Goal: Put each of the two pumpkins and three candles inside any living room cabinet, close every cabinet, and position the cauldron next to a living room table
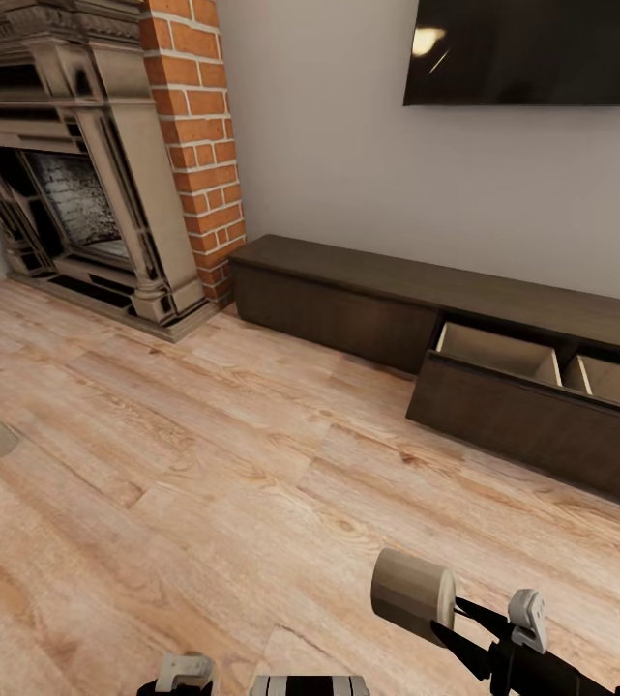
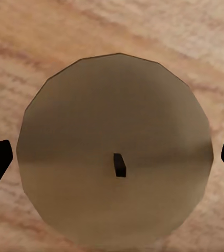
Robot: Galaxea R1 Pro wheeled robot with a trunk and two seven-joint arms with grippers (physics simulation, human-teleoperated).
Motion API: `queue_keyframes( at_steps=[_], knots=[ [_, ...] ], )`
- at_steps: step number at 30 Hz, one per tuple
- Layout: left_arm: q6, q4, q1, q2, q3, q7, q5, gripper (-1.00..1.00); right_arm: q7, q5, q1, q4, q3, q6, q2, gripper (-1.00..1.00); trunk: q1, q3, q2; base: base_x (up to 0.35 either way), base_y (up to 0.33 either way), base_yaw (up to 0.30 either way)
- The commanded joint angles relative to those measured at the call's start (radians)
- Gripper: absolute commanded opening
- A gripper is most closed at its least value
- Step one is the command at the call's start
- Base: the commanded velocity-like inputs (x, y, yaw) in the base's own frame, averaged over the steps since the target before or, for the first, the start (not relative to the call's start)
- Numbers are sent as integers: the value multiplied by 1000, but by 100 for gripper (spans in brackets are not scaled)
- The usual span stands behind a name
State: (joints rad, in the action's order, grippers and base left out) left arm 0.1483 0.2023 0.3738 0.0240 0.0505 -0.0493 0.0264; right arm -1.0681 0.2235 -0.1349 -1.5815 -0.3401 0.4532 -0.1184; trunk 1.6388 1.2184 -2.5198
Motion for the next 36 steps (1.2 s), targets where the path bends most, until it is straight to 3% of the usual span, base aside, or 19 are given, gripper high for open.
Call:
queue_keyframes(
  at_steps=[1,7,29,36],
  knots=[
    [4,-1,1,1,5,-1,3,100,-9,11,0,0,0,15,0,-100,0,1,0,0,0,0],
    [4,0,1,1,6,-1,3,100,-9,11,0,0,0,15,0,-100,2,16,-1,0,0,0],
    [4,0,3,1,6,-1,4,100,17,10,0,1,35,15,-1,-100,2,16,-1,0,0,0],
    [5,0,3,1,6,-1,4,100,17,10,0,1,35,15,-1,-100,3,28,-2,0,0,0]
  ],
)
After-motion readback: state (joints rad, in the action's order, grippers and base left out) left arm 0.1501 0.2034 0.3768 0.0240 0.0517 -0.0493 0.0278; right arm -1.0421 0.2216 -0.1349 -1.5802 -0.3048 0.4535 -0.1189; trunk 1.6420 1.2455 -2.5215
